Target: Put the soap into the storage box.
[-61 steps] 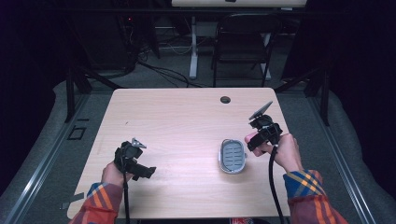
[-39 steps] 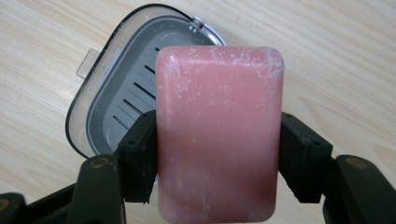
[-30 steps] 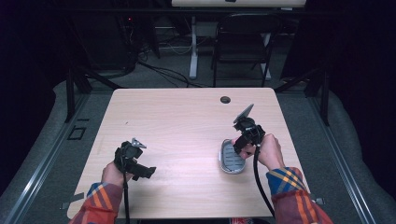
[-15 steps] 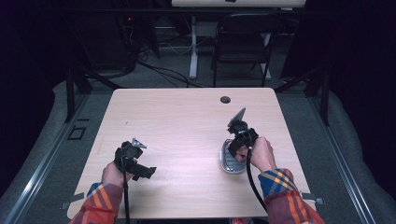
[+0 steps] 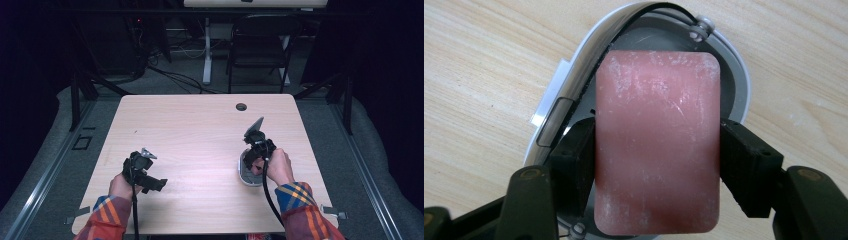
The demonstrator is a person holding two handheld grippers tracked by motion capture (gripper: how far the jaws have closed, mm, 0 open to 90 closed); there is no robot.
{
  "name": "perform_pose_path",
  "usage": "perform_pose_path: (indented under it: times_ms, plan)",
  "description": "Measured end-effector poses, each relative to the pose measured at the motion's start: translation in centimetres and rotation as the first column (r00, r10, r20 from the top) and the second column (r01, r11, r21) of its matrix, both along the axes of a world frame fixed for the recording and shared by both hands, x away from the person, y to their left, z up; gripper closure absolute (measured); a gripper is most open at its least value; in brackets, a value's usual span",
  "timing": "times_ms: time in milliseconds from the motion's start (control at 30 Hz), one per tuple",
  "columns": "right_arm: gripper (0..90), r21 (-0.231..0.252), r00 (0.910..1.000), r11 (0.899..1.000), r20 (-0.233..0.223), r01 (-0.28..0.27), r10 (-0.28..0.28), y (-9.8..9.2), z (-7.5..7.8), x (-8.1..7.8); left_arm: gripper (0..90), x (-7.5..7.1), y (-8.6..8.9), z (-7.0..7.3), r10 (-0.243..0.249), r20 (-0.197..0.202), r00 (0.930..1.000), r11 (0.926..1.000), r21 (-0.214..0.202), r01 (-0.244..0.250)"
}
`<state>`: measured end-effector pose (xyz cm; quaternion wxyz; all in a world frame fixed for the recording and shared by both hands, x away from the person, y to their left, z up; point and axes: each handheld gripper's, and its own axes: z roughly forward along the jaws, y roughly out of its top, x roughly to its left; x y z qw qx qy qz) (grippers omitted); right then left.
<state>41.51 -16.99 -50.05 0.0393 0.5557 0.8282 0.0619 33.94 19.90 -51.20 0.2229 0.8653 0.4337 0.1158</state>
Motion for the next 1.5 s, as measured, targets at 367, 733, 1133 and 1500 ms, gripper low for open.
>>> perform_pose_path:
  times_ms: [367, 733, 1133, 1500]
  plan:
    - [36.9, 0.069, 0.9995, 0.998, 0.03, 0.005, -0.007, -1.1, 1.1, -0.6, 0.1, 0.0, 0.0, 0.0, -0.001, -0.001, 1.0, 1.0, 0.0, 0.001]
    - [45.0, 0.1, 0.9995, 0.995, 0.02, -0.028, 0.026, -1.7, 1.8, -1.0, 0.2, 0.0, -0.1, 0.0, -0.002, -0.002, 1.0, 1.0, 0.0, 0.002]
    - [49.1, 0.09, 0.996, 0.994, 0.072, -0.058, 0.052, -2.4, 2.7, -1.6, 0.1, 0.0, -0.1, 0.0, -0.004, -0.005, 1.0, 1.0, 0.002, 0.004]
    - [31.2, 0.106, 0.9851, 0.989, 0.15, -0.1, 0.084, -5.0, 3.9, -2.8, 0.1, 0.0, -0.1, 0.0, -0.006, -0.007, 1.0, 1.0, 0.002, 0.006]
